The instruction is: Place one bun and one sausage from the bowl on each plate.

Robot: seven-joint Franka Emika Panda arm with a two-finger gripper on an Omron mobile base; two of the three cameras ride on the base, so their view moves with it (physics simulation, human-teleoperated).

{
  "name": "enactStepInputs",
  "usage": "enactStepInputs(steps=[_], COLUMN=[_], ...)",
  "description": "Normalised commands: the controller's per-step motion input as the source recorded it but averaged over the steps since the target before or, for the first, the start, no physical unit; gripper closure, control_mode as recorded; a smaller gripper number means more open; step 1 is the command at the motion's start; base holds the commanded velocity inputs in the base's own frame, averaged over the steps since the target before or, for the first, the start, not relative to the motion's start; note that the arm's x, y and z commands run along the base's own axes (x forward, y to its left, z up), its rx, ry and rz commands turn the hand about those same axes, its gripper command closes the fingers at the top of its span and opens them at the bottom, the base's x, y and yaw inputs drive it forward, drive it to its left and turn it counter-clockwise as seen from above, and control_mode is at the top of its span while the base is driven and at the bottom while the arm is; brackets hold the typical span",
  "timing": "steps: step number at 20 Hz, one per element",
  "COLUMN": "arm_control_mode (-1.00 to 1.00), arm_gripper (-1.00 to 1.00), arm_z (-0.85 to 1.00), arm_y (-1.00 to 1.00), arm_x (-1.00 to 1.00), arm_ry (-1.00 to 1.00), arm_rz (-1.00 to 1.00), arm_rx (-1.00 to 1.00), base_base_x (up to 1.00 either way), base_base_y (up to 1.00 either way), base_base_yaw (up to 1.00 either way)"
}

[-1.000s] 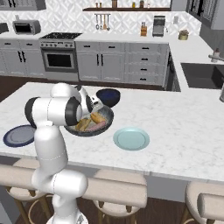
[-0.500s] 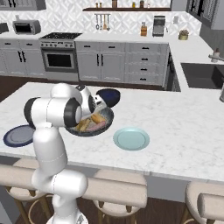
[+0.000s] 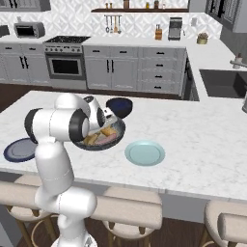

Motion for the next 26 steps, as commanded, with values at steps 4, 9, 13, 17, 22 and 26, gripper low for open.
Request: enactStepInputs(steps=[4,9,13,17,22,26], arm_control_mode=[-1.00,-1.00,-1.00,-1.00,-1.00,-1.00], arm_gripper=[-1.00,-1.00,-1.00,1.00,1.00,1.00], arm_z=[-0.13,-0.09,-0.79,-0.55,0.32,0.97], arm_y=[-0.03,-0.17,-0.01,0.00,-0.01,-0.10], arm_x=[0.07,0.47,0.26,0.07,-0.26,-0.68], arm_ry=[0.10,0.20,0.00,0.00,-0.03,-0.02], arm_rz=[0.02,0.02,0.02,0.01,-0.01,-0.09], arm_rx=[0.00,0.02,0.00,0.00,0.00,0.00], base_base_x=[0.00,0.00,0.00,0.00,0.00,0.00], base_base_y=[0.00,0.00,0.00,0.00,0.00,0.00], base_base_yaw=[0.00,0.00,0.00,0.00,0.00,0.00])
